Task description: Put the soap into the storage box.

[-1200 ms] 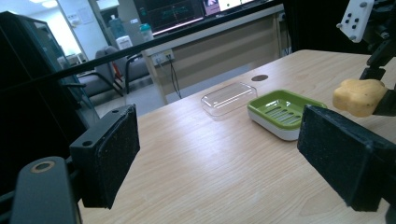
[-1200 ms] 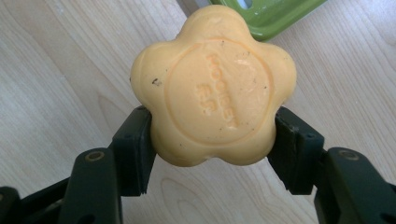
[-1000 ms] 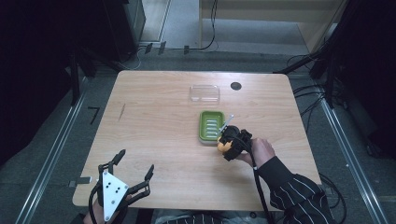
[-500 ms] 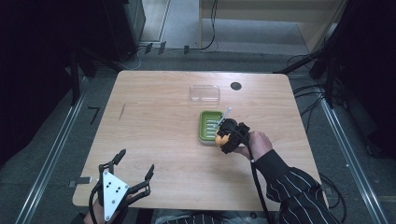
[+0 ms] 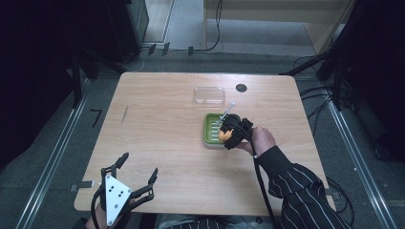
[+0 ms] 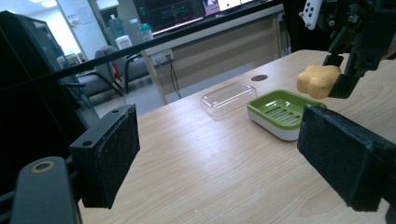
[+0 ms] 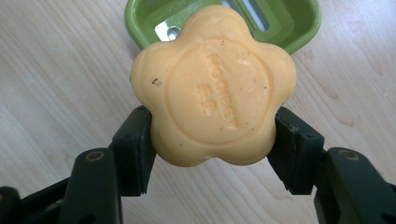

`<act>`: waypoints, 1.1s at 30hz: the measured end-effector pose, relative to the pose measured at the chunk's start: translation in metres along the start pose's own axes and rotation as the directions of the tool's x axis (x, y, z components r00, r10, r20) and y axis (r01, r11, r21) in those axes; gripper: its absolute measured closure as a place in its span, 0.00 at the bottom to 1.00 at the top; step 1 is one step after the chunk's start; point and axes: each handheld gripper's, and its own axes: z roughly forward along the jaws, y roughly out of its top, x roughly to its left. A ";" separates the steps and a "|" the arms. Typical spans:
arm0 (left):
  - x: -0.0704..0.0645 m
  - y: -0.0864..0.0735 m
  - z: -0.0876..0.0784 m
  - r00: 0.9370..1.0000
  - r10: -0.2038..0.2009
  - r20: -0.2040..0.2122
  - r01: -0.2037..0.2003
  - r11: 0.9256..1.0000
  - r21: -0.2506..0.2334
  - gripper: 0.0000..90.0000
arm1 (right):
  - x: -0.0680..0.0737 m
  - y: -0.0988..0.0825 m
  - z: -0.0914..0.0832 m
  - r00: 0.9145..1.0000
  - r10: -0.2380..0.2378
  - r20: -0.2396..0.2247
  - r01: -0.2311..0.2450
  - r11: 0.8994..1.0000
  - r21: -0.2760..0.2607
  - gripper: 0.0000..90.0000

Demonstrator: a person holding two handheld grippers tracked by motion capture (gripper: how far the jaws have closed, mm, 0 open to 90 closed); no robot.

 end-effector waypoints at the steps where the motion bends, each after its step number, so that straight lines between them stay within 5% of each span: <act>1: 0.000 0.000 0.000 1.000 0.000 0.000 0.000 1.000 0.000 0.14 | -0.001 0.001 0.001 1.000 -0.002 0.000 0.002 1.000 -0.002 0.44; 33: 0.000 0.000 -0.001 1.000 -0.003 -0.002 0.003 1.000 -0.001 0.14 | -0.018 0.029 0.023 1.000 0.005 -0.011 -0.005 1.000 0.007 0.44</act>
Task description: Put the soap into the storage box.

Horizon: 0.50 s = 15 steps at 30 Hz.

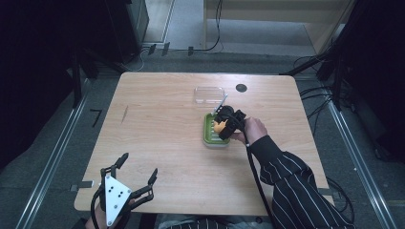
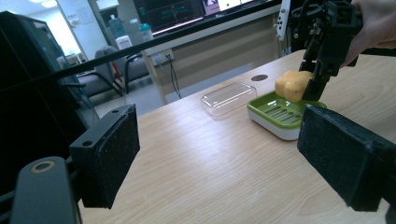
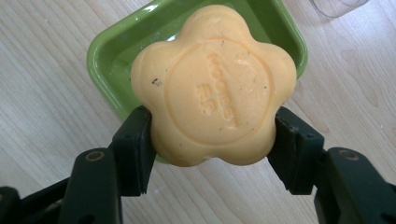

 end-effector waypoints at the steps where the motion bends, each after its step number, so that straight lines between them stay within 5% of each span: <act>1: 0.000 0.000 0.000 1.000 0.001 0.000 -0.001 1.000 0.000 0.14 | 0.000 0.001 0.001 1.000 -0.005 0.000 0.005 1.000 0.003 0.44; 15: 0.000 0.000 0.000 1.000 0.001 0.001 -0.001 1.000 0.000 0.14 | 0.000 0.010 0.013 1.000 -0.013 -0.008 0.013 1.000 0.008 0.44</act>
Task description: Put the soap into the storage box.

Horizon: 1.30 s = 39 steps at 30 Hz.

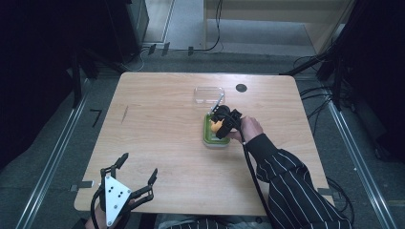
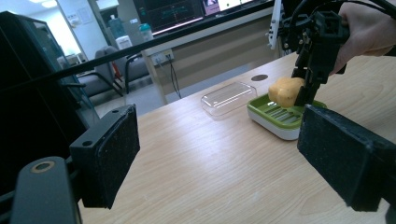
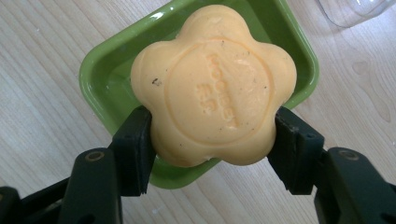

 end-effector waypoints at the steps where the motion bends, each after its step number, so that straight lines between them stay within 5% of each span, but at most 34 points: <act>1: 0.000 0.000 0.000 1.000 0.000 -0.001 0.000 1.000 0.000 0.14 | 0.000 0.001 0.001 1.000 -0.006 -0.003 0.006 1.000 -0.003 0.44; 39: 0.001 0.000 -0.001 1.000 0.000 -0.002 0.000 1.000 0.002 0.14 | 0.003 0.010 0.030 0.999 -0.046 0.014 0.046 0.999 0.018 0.44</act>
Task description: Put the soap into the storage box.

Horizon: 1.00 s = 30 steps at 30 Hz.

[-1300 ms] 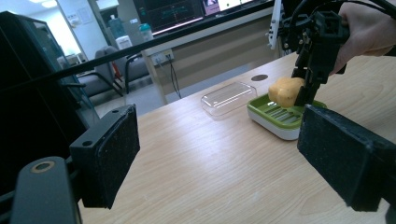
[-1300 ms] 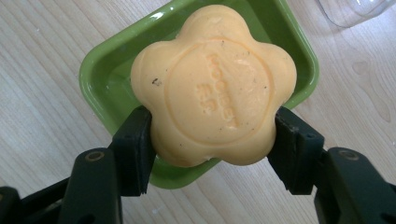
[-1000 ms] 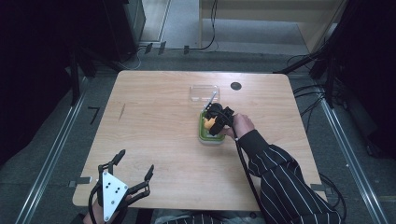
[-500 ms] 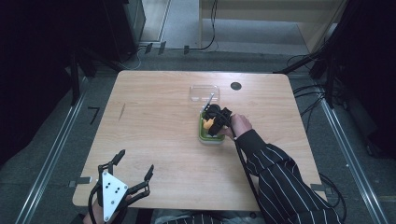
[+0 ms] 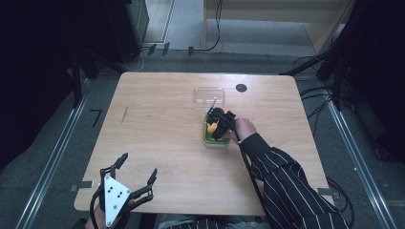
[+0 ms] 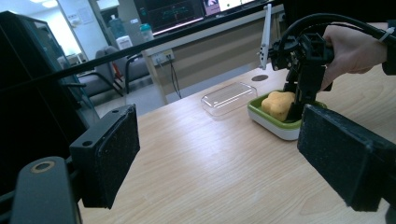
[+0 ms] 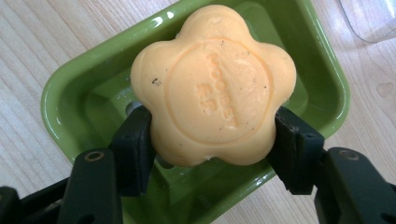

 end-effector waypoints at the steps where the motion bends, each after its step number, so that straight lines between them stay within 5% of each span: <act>1: 0.000 0.000 0.000 1.000 0.000 0.000 0.000 1.000 0.000 0.14 | 0.000 0.000 0.000 1.000 0.000 0.002 0.000 1.000 0.003 0.44; 17: 0.000 0.000 0.001 1.000 0.000 0.004 0.000 1.000 -0.003 0.14 | 0.000 -0.001 0.004 1.000 -0.006 -0.002 0.006 1.000 0.008 0.42; 30: 0.000 0.000 0.000 1.000 -0.006 -0.001 0.006 1.000 -0.008 0.14 | -0.002 -0.003 -0.015 1.000 0.018 0.002 -0.018 0.999 -0.038 0.20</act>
